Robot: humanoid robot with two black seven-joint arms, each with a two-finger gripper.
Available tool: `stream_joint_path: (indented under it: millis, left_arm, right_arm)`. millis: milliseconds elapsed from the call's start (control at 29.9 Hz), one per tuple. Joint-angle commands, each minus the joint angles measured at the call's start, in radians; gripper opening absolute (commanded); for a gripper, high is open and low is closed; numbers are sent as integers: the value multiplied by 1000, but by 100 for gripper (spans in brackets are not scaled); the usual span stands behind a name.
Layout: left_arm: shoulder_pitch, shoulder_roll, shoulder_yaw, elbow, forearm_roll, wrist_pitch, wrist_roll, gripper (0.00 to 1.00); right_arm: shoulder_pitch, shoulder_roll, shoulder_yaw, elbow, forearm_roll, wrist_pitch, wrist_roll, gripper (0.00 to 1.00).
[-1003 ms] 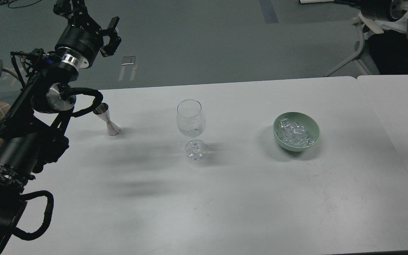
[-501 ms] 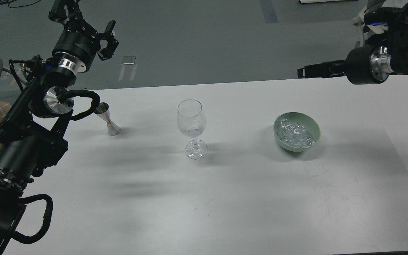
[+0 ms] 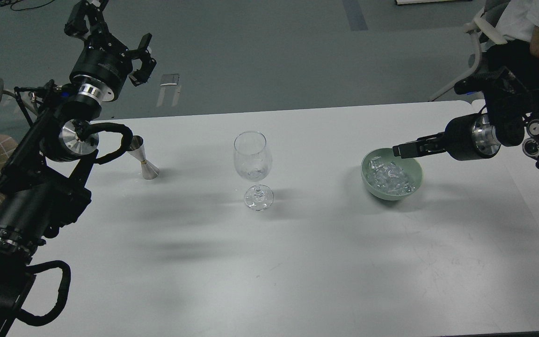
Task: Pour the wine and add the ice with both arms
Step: 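Reach the right gripper down into the green ice bowl, then close the right gripper on ice cubes in the bowl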
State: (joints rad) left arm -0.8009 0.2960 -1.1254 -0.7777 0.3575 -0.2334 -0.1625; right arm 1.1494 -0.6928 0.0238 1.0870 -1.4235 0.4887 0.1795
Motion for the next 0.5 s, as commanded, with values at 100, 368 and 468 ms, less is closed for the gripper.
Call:
stream_joint_path:
  millis: [100, 368, 468]
  left_arm:
    - [14, 3, -1, 1, 0, -4, 0, 98]
    - [22, 8, -1, 5, 0, -7, -2, 98]
    - [22, 6, 1, 6, 0, -7, -3, 98]
  right_arm:
    - [-27, 50, -1, -25, -14, 0, 3, 61]
    - [-45, 99, -1, -108, -72, 0, 1, 62]
    - [-50, 127, -1, -153, -81, -2, 1, 62]
